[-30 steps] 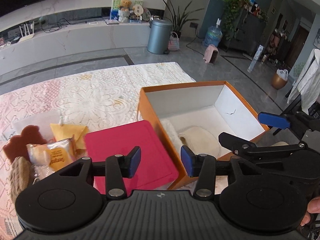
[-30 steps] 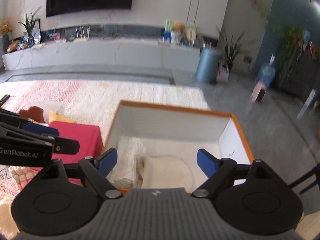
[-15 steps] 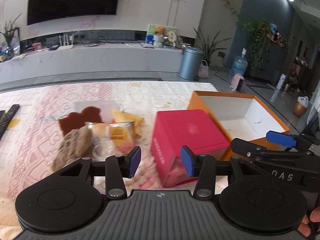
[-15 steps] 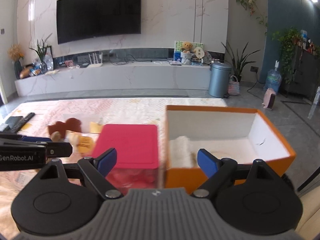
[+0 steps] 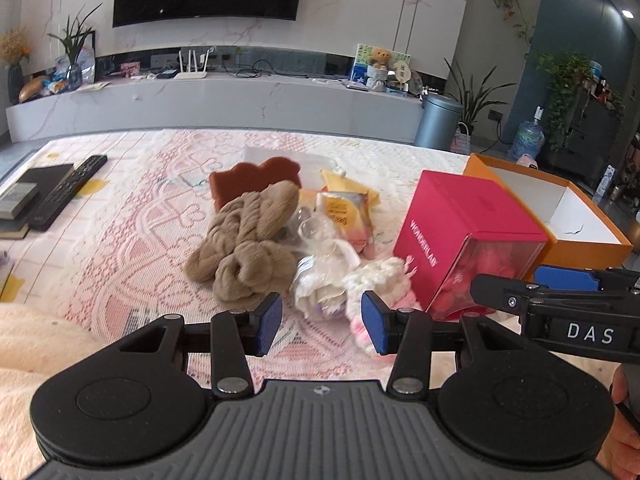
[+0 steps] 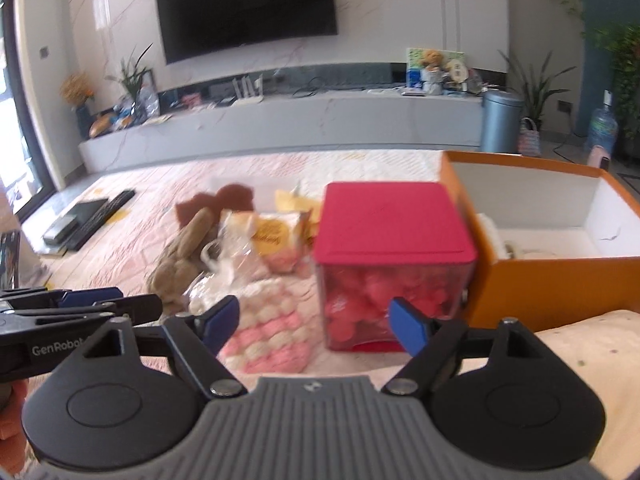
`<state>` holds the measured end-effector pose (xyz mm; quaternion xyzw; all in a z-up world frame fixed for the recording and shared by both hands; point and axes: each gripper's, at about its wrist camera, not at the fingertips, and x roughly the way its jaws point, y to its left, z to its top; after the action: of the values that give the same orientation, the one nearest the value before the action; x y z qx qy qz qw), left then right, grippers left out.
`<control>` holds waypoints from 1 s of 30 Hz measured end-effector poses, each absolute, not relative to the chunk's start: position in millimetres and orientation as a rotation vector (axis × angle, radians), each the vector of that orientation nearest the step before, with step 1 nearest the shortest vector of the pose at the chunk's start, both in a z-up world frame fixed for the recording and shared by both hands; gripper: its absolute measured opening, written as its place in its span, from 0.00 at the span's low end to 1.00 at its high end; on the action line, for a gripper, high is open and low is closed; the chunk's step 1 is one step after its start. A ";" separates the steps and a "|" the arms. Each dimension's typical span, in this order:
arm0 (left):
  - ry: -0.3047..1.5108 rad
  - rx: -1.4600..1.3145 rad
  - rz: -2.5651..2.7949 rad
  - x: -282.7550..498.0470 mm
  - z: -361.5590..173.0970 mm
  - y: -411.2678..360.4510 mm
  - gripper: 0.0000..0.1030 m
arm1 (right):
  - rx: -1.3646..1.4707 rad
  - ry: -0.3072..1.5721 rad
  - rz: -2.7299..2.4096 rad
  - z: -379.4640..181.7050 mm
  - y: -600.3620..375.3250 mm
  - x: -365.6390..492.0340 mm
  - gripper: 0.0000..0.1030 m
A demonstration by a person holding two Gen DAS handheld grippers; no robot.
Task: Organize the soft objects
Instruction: 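Reach both tools back toward the remaining soft items on the bed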
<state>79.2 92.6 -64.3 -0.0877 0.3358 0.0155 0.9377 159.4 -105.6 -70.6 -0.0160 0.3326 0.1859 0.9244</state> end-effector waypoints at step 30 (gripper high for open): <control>0.832 -0.286 0.094 89.0 -107.2 120.5 0.47 | -0.076 0.914 0.517 -143.3 -47.7 223.9 0.80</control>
<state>89.0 120.5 -107.2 -0.1386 0.4026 0.0455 0.9037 223.9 -47.7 -143.3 -0.0361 0.4363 0.2468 0.8645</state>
